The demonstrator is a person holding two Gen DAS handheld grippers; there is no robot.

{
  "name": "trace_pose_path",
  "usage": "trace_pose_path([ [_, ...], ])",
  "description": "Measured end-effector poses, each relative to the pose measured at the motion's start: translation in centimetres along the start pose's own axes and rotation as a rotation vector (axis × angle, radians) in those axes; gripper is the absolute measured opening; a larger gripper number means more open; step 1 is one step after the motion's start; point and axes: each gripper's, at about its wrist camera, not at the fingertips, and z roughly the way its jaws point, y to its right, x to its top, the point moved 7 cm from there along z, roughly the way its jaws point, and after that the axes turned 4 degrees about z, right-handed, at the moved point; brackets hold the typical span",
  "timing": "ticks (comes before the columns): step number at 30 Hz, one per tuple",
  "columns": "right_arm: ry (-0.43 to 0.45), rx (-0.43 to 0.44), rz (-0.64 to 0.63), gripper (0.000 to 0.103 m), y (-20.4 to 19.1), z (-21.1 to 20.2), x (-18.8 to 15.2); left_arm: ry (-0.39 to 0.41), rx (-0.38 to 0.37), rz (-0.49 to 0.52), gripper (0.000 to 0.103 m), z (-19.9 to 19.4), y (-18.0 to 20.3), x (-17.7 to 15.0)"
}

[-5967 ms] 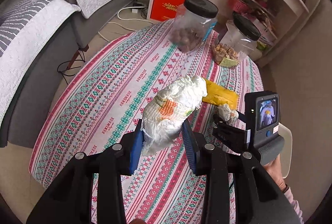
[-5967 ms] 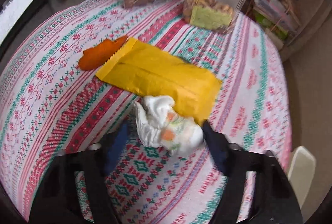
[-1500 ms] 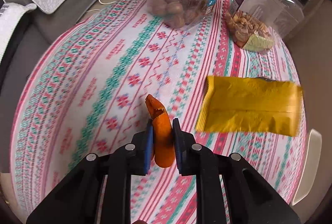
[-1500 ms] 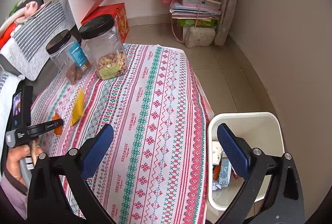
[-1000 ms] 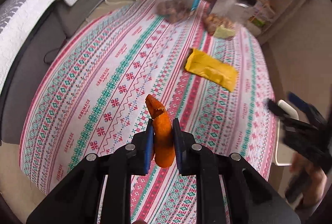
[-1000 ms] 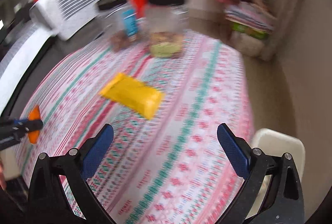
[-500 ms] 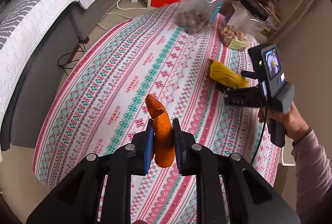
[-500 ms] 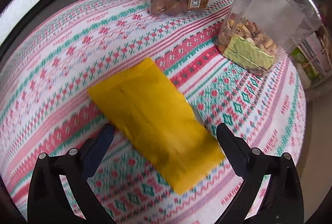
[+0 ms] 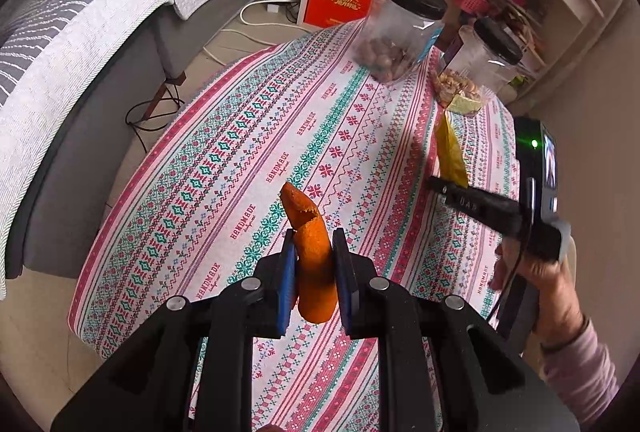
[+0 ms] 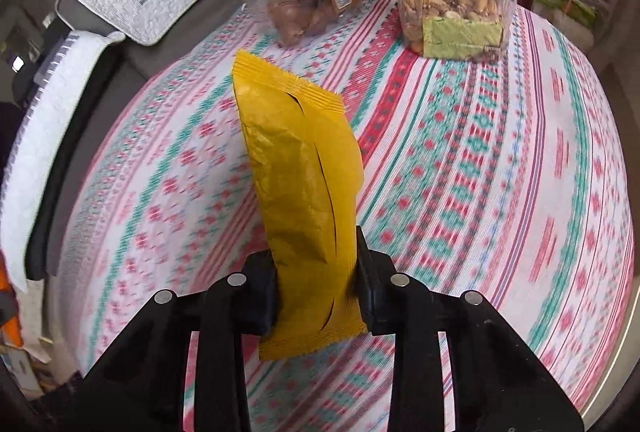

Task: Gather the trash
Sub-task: 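Grasp the yellow snack bag with the right tool while the left tool holds the orange item, then carry the yellow snack bag into the bin and release it with the right tool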

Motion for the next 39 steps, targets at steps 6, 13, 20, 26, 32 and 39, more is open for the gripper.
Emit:
trace_pose_path([
  [6,0.046,0.010,-0.021,0.030,-2.1,-5.1,-3.6,0.020,-0.034,0.010,0.018,-1.3,0.5,-0.5],
  [13,0.136,0.027,-0.015,0.030,-1.3,-11.7,-6.2,0.038,-0.050,0.036,0.018,-2.1,1.4,-1.0],
  [20,0.259,-0.007,0.132,0.030,5.0,-15.7,-6.2,0.025,-0.029,0.062,0.018,-1.0,2.8,-1.4],
  [26,0.367,-0.087,0.246,0.030,11.1,-19.2,-5.2,0.001,-0.026,0.081,0.018,0.7,5.1,-1.3],
  [32,0.405,-0.202,0.388,0.030,18.5,-21.9,-6.2,-0.009,-0.045,0.112,0.018,1.9,8.6,-1.3],
  [39,0.345,-0.350,0.587,0.041,27.1,-23.2,-9.6,-0.015,-0.071,0.180,0.018,3.3,13.9,-2.0],
])
